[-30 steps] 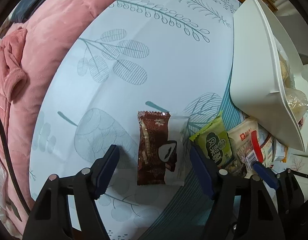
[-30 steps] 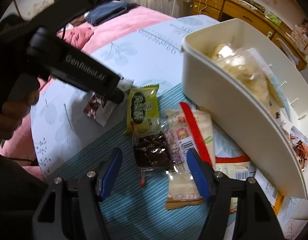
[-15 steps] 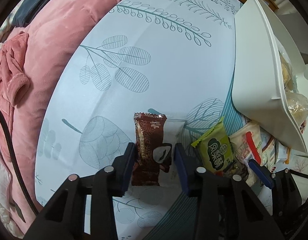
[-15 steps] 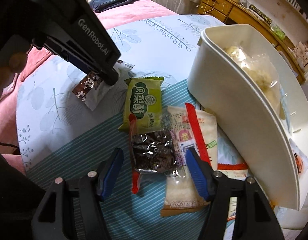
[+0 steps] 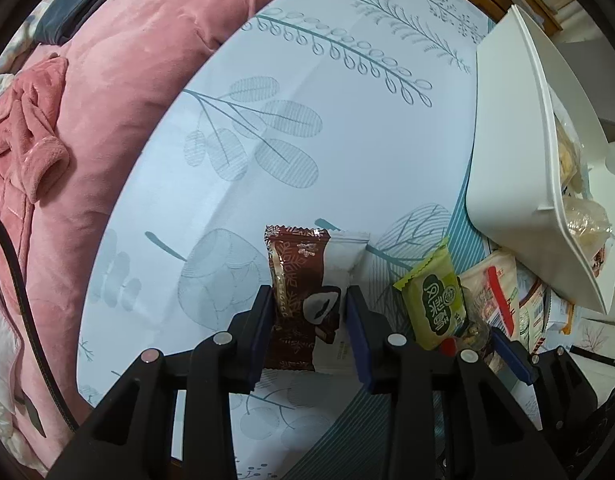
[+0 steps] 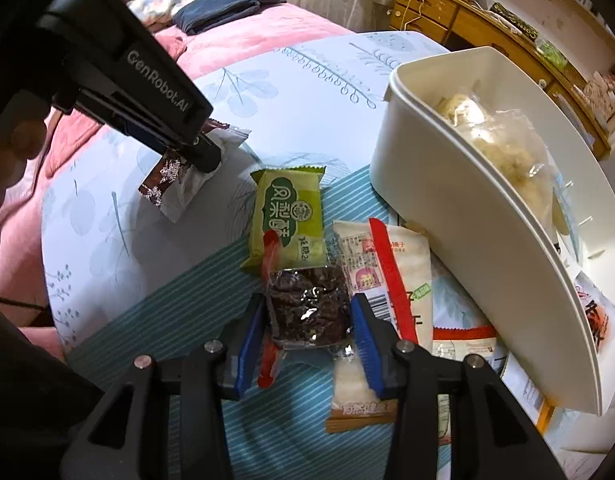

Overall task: Organize snacks
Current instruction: 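Carry both snacks into the white tray and open both tools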

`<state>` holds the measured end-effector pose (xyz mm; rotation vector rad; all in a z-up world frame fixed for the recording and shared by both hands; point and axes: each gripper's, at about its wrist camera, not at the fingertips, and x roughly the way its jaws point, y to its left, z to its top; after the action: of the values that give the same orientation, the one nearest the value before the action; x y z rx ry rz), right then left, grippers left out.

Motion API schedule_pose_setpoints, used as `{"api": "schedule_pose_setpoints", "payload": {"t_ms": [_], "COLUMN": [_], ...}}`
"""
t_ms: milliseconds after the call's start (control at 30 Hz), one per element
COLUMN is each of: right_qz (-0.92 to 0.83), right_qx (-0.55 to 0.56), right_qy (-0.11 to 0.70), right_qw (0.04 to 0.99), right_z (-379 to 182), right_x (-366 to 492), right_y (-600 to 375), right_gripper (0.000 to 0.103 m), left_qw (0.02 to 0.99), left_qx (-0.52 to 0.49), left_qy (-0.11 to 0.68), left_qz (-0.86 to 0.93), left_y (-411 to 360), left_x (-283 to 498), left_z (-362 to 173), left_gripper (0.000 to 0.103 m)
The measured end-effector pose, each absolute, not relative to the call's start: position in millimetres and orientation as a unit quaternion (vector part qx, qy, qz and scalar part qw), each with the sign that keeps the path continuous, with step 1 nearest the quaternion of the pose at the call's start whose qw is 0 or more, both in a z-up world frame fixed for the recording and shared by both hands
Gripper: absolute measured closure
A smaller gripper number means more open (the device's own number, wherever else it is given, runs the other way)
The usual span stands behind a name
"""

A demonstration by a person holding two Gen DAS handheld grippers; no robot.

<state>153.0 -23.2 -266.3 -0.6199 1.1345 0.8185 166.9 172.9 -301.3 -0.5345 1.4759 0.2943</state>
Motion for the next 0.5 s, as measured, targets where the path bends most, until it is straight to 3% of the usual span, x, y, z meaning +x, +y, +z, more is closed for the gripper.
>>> {"api": "schedule_pose_setpoints", "payload": {"t_ms": [500], "right_qz": [0.382], "right_qx": [-0.183], "right_qy": [0.530], "right_qw": [0.735], "right_z": [-228.6], "right_x": [174.0], "right_y": [-38.6], "right_gripper": [0.060], "left_qw": [0.714], "left_qx": [-0.218], "left_qy": [0.657], "left_qz": [0.103], "left_y": [166.9], "left_x": [196.7], "left_z": [-240.9], "left_gripper": [0.068]}}
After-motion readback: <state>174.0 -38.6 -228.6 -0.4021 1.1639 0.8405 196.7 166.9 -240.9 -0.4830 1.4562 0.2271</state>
